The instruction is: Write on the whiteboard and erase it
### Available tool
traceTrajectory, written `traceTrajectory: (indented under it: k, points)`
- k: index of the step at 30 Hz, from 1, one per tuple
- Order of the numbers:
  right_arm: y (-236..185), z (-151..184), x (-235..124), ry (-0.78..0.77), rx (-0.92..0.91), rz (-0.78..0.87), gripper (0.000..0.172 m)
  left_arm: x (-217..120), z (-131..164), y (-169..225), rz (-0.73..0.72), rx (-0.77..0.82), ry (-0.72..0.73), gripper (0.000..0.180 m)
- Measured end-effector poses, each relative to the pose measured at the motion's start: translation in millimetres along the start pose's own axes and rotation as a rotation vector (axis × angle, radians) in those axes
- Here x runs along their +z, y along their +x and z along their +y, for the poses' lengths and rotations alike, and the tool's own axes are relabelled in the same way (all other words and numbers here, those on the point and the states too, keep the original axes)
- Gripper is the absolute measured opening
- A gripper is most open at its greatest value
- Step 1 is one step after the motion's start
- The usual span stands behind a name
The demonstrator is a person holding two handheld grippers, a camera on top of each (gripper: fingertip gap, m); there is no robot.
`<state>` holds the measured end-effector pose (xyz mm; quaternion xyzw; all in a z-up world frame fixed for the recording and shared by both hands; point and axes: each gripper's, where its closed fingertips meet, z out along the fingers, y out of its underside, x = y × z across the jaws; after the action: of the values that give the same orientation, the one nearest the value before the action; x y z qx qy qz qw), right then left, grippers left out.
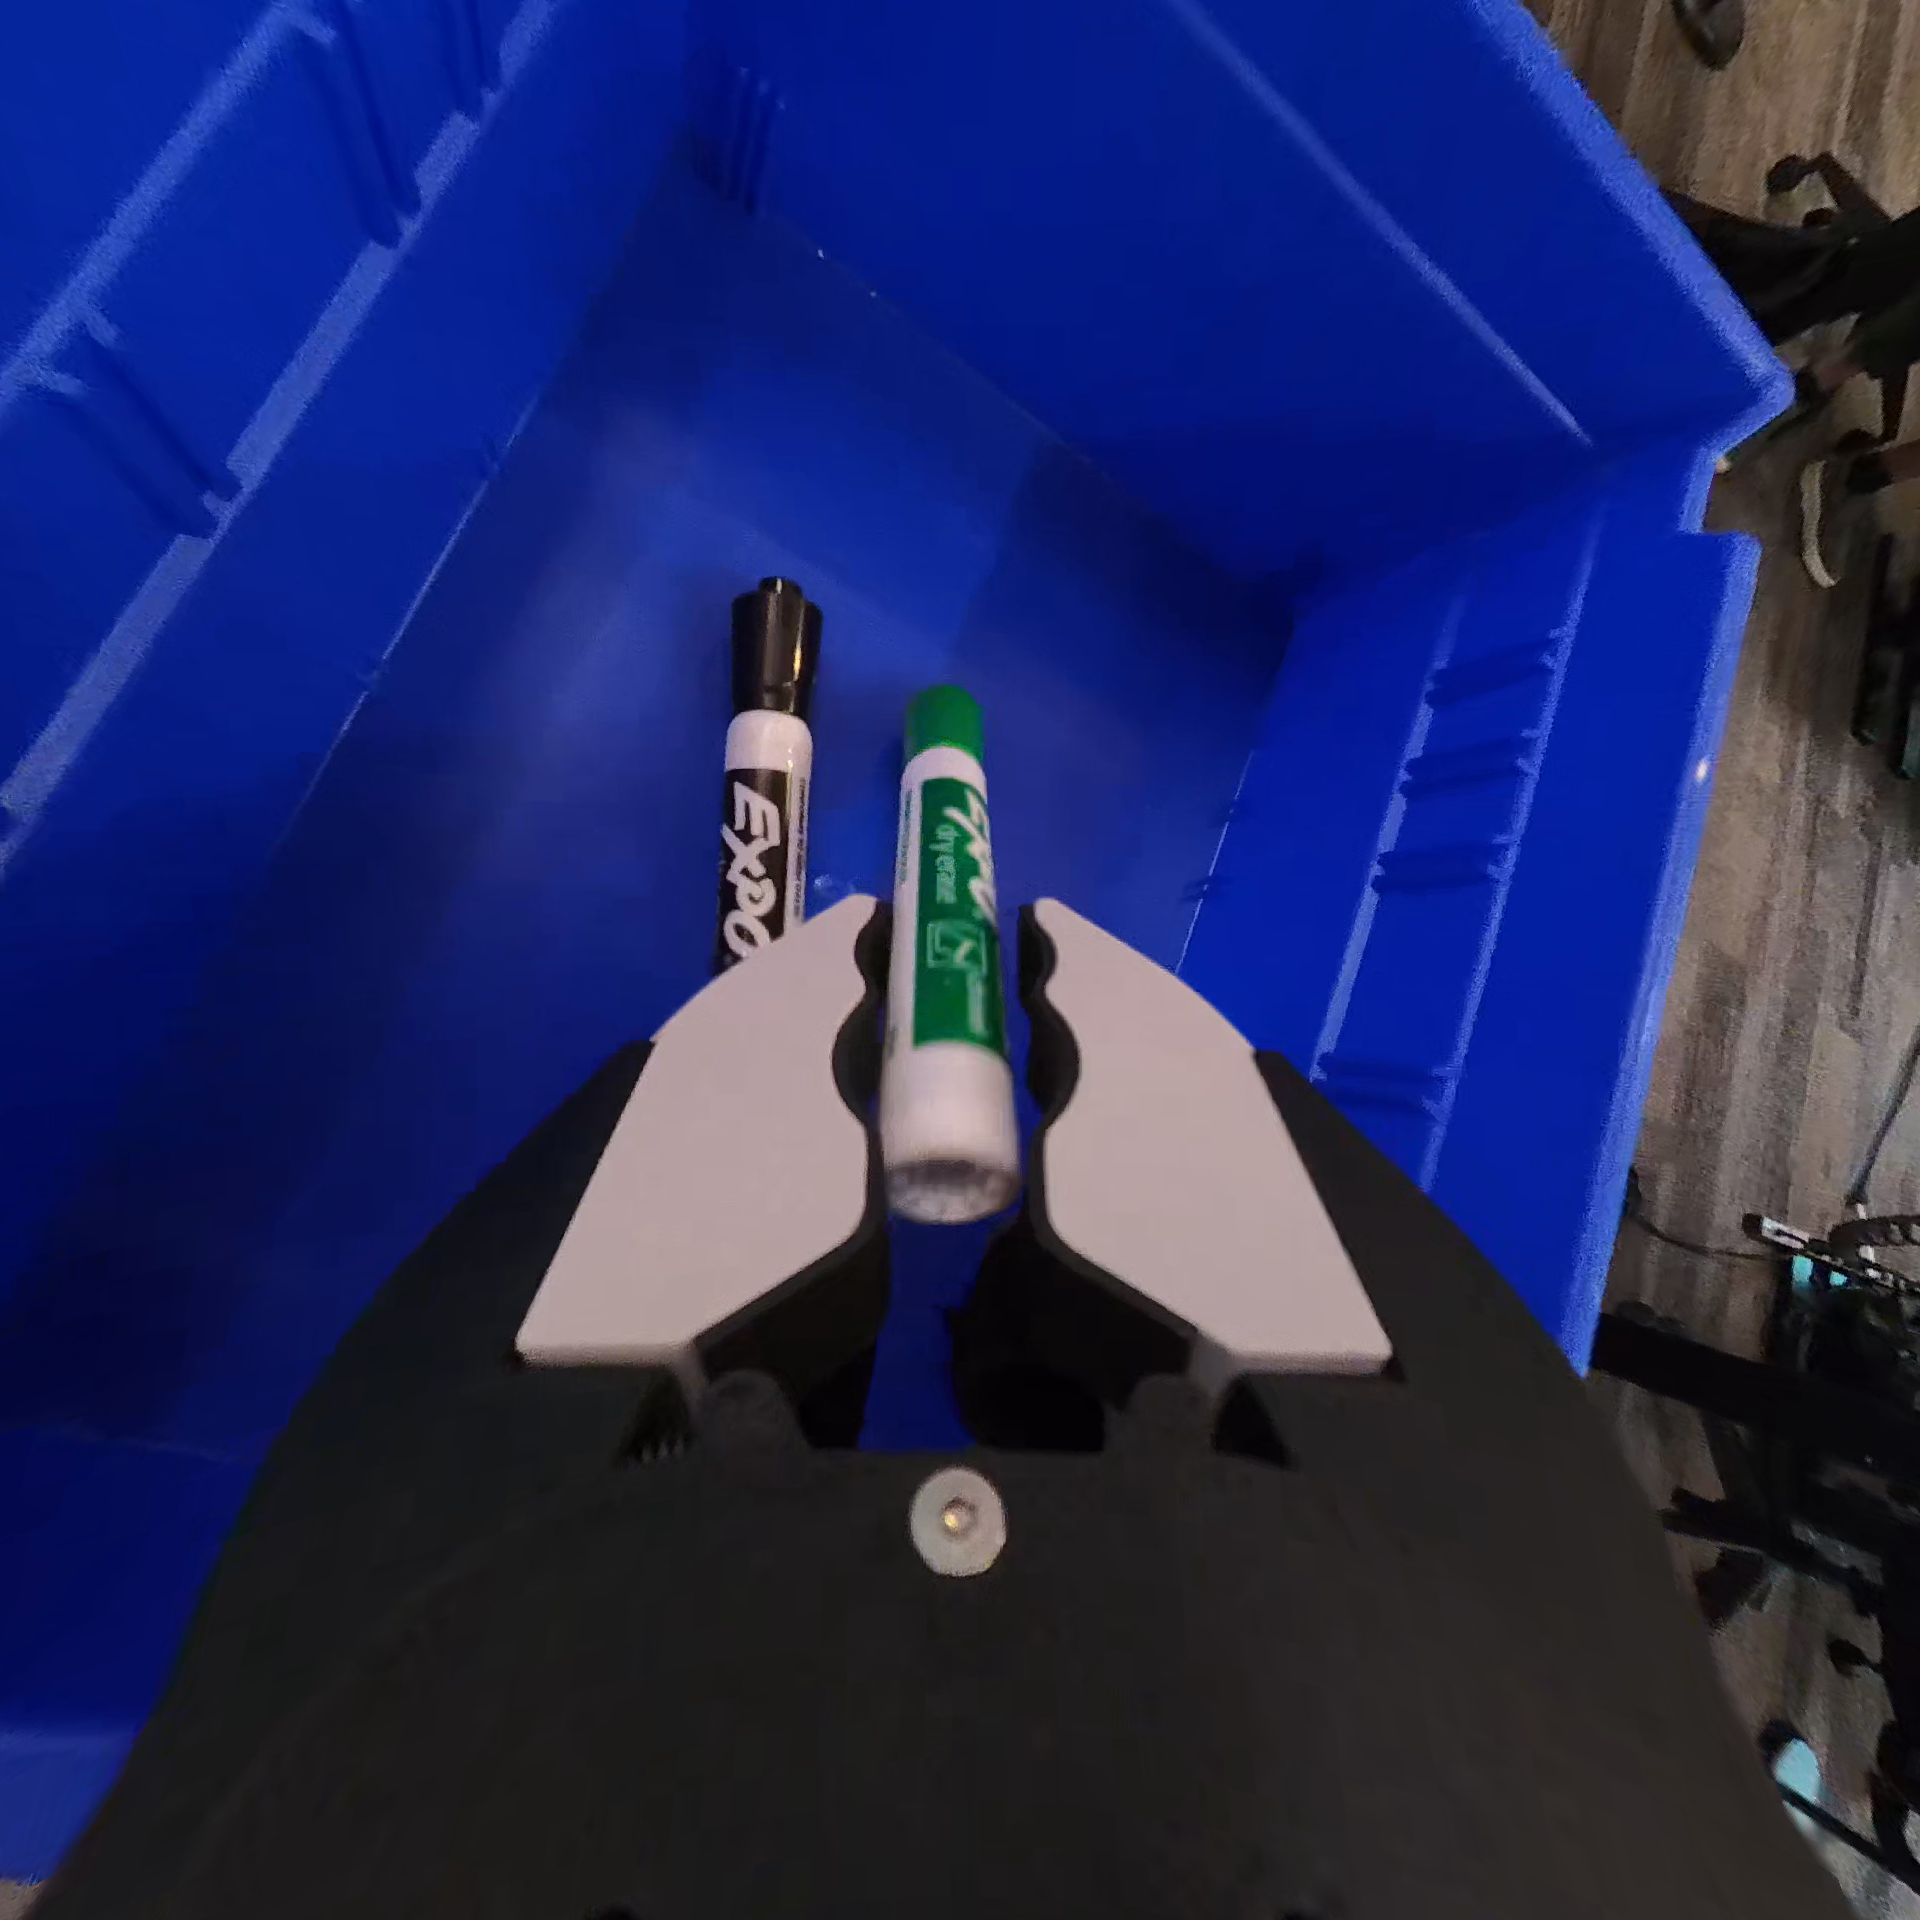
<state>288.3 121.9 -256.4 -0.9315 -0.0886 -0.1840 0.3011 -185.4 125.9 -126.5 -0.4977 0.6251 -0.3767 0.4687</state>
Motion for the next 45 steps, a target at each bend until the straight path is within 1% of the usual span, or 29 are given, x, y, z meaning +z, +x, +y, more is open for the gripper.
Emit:
traceTrajectory:
  k: [4,8,12,18,20,23,25,27,30,31,34,37,41,45]
  points:
    - [-1,7,3,-0.049,0.006,-0.011,0.048,1,3,0,0.007,-0.008,-0.011,0.002]
    - [6,7,-2,-0.049,0.0,0.02,0.052,1,6,0,0.012,-0.009,-0.028,0.002]
    - [11,-12,-23,0.021,-0.011,0.053,0.054,2,10,0,0.017,-0.015,-0.049,0.003]
    - [8,-60,-75,0.188,-0.068,0.124,0.05,2,23,-1,-0.009,-0.036,-0.075,0.004]
    - [10,-75,-96,0.262,-0.079,0.173,0.038,1,35,-2,-0.022,-0.058,-0.074,0.004]
    - [0,-97,-130,0.378,-0.102,0.156,0.04,3,47,-10,-0.049,-0.069,-0.103,0.004]
    - [-15,-107,-152,0.42,-0.159,0.118,0.04,4,49,-10,-0.045,-0.069,-0.122,0.005]
    - [-37,-114,-174,0.444,-0.231,0.064,0.045,3,52,-10,-0.053,-0.03,-0.172,0.005]
    - [-73,-123,-204,0.482,-0.344,-0.005,0.051,1,52,-2,-0.012,0.001,-0.229,0.006]
    - [-84,-123,-211,0.478,-0.387,-0.03,0.055,-1,53,-1,-0.006,0.007,-0.248,0.007]
    - [-115,-120,-226,0.473,-0.485,-0.089,0.058,-5,67,6,0.032,0.002,-0.324,0.008]
    - [-145,-106,-228,0.442,-0.556,-0.166,0.061,-13,87,12,0.05,0.003,-0.398,0.009]
    - [-182,-70,-214,0.341,-0.644,-0.27,0.065,-20,111,24,0.098,-0.055,-0.43,0.01]
    - [-210,-29,-187,0.218,-0.649,-0.362,0.076,-23,131,33,0.17,-0.096,-0.478,0.012]
